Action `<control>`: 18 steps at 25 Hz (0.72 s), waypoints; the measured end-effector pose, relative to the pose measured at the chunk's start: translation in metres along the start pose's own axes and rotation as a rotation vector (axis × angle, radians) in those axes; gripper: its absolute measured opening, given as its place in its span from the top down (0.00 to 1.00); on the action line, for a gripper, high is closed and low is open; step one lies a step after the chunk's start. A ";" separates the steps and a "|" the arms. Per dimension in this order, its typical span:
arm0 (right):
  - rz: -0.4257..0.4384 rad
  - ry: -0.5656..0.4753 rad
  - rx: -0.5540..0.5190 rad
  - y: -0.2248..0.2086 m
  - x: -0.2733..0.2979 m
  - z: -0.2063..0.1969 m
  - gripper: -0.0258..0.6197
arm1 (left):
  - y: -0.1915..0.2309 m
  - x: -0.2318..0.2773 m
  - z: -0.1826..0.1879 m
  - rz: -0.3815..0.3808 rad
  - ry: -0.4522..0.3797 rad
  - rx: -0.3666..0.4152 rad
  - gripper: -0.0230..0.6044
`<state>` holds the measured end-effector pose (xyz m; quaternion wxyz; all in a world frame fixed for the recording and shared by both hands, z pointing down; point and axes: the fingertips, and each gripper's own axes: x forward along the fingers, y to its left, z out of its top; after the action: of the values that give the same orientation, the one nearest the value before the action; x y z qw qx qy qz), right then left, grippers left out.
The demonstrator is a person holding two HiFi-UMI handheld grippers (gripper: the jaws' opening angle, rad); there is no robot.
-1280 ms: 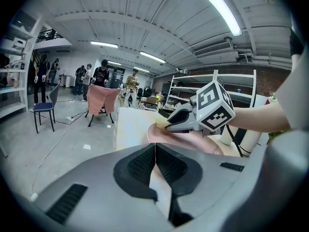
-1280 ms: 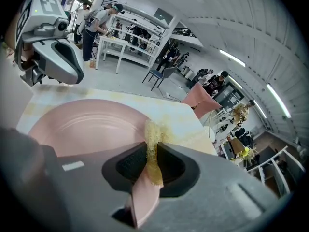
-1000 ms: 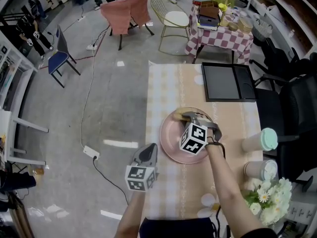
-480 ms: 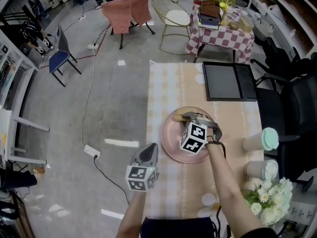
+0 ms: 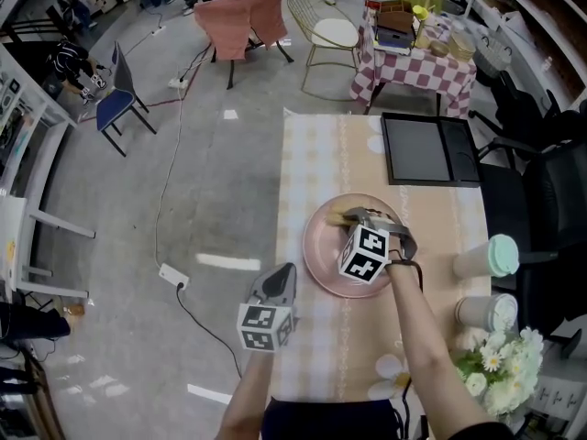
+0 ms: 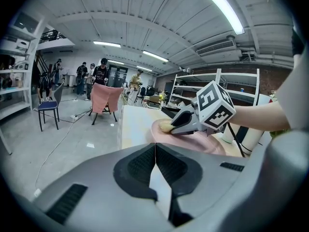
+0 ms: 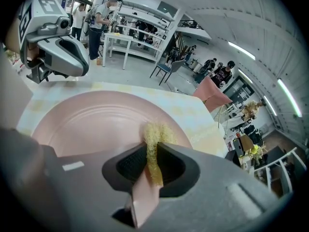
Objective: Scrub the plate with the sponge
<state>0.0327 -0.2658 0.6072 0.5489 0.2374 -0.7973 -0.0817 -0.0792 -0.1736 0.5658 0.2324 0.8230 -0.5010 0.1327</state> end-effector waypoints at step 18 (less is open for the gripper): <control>0.001 0.014 -0.017 0.029 -0.013 -0.001 0.86 | -0.008 -0.014 -0.001 -0.014 -0.013 0.016 0.95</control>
<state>0.0288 -0.2344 0.6080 0.5563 0.2330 -0.7930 -0.0864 -0.0784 -0.1592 0.5582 0.2234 0.8292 -0.4956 0.1299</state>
